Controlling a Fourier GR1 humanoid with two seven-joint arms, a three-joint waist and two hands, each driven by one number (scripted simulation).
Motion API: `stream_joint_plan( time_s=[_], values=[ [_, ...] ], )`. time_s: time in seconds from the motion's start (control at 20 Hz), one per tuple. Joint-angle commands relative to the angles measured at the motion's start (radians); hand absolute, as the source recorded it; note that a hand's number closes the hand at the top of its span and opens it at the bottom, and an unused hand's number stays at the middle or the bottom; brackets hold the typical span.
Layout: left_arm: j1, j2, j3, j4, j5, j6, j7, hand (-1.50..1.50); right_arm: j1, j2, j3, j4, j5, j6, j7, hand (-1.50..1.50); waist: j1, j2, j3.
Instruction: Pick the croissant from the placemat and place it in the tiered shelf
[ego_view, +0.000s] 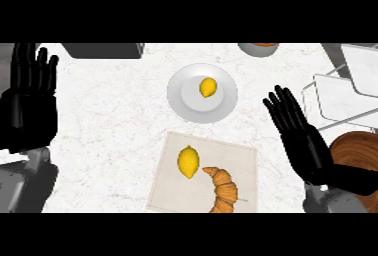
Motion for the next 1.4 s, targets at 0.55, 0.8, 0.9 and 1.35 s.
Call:
stream_joint_plan(
  time_s=[0.55,0.8,0.9,1.35],
  values=[
    [0.259,0.052,-0.114,0.316,0.057,-0.17,0.296,0.0,0.425,-0.162,-0.143,0.031,0.329,-0.39,0.084,-1.5,-0.029,0.045,0.027],
    [0.259,0.064,-0.082,0.378,0.07,-0.271,0.247,0.0,0.566,-0.285,-0.141,-0.22,0.332,-0.253,0.075,-1.5,-0.003,0.044,0.027],
    [0.298,0.021,-0.134,0.312,0.027,-0.211,0.256,0.0,0.639,-0.281,-0.057,-0.281,0.387,-0.244,0.08,-1.5,0.001,0.042,0.027],
    [0.211,0.035,-0.101,0.373,0.01,-0.233,0.283,0.0,0.588,-0.409,0.069,-0.647,0.588,-0.233,0.618,-1.5,0.016,0.048,0.026]
  ],
)
